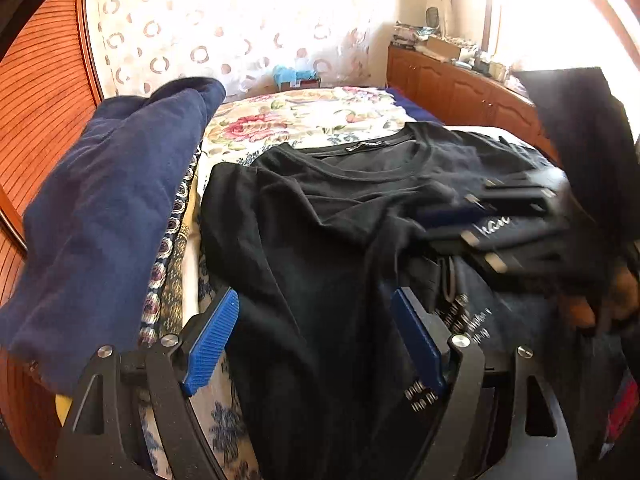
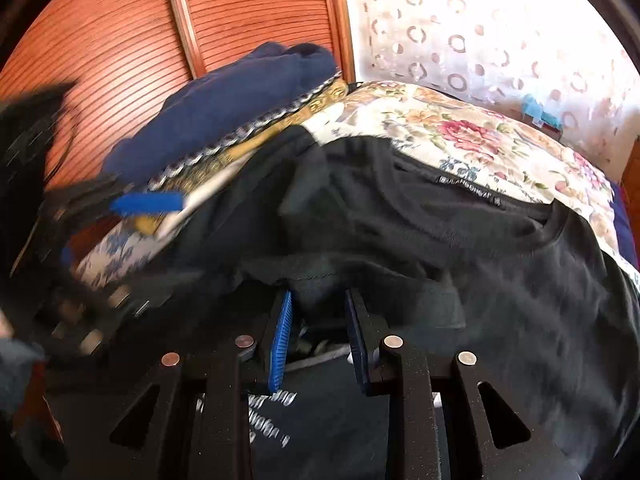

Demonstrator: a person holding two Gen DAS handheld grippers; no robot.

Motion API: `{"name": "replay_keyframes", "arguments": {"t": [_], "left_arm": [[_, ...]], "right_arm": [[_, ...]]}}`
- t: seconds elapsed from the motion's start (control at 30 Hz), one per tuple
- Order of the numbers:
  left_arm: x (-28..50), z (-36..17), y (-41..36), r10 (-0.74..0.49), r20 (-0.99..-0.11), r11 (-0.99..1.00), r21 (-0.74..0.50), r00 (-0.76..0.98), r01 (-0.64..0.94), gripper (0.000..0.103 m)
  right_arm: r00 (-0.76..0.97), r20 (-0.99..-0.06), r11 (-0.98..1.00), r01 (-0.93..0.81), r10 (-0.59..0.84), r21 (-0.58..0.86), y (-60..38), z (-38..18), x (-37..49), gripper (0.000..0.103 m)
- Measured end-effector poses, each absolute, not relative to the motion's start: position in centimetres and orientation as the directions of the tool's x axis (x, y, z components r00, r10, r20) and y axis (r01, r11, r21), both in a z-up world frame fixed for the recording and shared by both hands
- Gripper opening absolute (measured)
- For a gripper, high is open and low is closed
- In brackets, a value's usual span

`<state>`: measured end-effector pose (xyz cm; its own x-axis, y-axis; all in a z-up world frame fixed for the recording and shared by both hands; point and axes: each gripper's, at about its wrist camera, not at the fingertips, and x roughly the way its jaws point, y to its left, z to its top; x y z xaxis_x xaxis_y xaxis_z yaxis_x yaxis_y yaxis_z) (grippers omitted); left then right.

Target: Fold small clothes

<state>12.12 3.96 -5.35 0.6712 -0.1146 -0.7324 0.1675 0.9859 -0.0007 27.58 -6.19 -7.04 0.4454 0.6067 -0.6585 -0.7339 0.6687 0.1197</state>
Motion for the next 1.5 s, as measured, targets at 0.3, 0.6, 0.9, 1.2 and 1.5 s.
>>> {"name": "replay_keyframes", "arguments": {"t": [0.3, 0.6, 0.9, 1.2, 1.5], "left_arm": [[8.7, -3.7, 4.2, -0.161, -0.692, 0.982, -0.038, 0.704, 0.186, 0.081], [6.8, -4.4, 4.9, -0.163, -0.698, 0.981, -0.041, 0.697, 0.188, 0.081], [7.1, -6.8, 5.8, -0.142, -0.728, 0.987, -0.054, 0.671, 0.150, 0.081], [6.8, -8.0, 6.0, -0.146, -0.737, 0.987, -0.067, 0.660, 0.145, 0.081], [5.9, -7.1, 5.5, -0.130, -0.712, 0.987, -0.024, 0.690, 0.161, 0.081]], "right_arm": [[0.413, -0.655, 0.644, -0.750, 0.632, 0.149, -5.3, -7.2, 27.3, 0.028], [0.367, -0.692, 0.641, -0.746, 0.622, 0.181, -5.0, -8.3, 27.2, 0.028], [0.393, -0.700, 0.627, -0.772, 0.597, 0.101, -4.8, -7.8, 25.4, 0.003], [0.405, -0.601, 0.616, -0.764, 0.689, 0.190, -11.5, -4.2, 20.7, 0.003], [0.463, -0.619, 0.696, -0.691, 0.635, 0.197, -15.4, -6.6, 18.5, 0.003]]}}
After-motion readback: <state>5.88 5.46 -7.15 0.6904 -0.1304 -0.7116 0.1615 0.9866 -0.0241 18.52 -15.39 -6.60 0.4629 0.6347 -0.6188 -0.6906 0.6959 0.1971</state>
